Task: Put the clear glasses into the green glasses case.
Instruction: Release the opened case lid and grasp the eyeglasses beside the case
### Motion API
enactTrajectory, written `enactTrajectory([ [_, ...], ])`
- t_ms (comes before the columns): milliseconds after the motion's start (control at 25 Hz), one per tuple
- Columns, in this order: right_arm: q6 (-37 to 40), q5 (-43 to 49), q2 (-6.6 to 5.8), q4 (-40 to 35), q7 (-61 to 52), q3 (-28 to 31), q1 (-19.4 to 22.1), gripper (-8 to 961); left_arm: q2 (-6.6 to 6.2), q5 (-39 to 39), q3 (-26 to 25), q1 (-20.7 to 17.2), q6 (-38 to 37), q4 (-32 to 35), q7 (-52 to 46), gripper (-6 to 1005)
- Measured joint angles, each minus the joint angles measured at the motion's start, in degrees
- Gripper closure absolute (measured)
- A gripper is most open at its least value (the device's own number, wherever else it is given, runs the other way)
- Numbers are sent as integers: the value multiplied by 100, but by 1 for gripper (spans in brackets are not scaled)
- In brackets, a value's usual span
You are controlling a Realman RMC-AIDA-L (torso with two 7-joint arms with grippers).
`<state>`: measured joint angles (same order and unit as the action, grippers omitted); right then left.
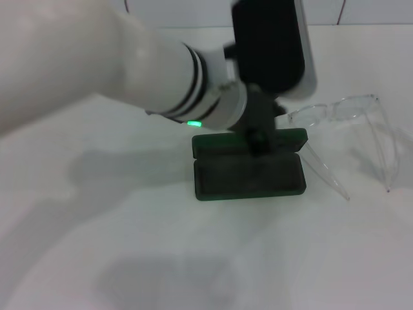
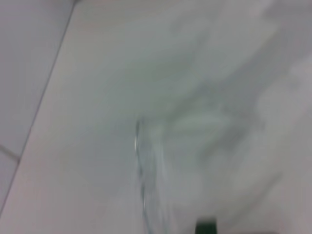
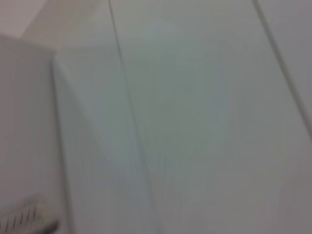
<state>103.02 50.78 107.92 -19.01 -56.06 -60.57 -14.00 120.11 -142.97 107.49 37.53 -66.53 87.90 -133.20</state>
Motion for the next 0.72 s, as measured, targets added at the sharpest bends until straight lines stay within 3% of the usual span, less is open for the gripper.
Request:
enactTrajectory([
  [120,-213,569,-69,-453,-378,20,-100,124,-12,939,-525,-279,-165,498,235,569],
  [240,-677,1433,-130,-1459,-1213,29,-228,125,-17,1989,-1180,-628,-229,812,678,570],
  [400,-1253,3259,-190,-3052,-2679,35,-488,125,-30,3386,-2050,-1059,-516,888,1351,571],
  [440,-1352,3855,-196,-3438,-3114,37,-601,125,-34,3842,-2491,-1271,-772,889,1534,571],
  [560,-1348,5379,-275,-4129,-4253,82,-1165,126,-35,4167,-2867,-1445,-1010,876,1607,572],
  [720,-1164,7176,-373,-4290,-5219,107,-2183,126,-34,4740,-3544,-1872,-1494,632,1823,572],
])
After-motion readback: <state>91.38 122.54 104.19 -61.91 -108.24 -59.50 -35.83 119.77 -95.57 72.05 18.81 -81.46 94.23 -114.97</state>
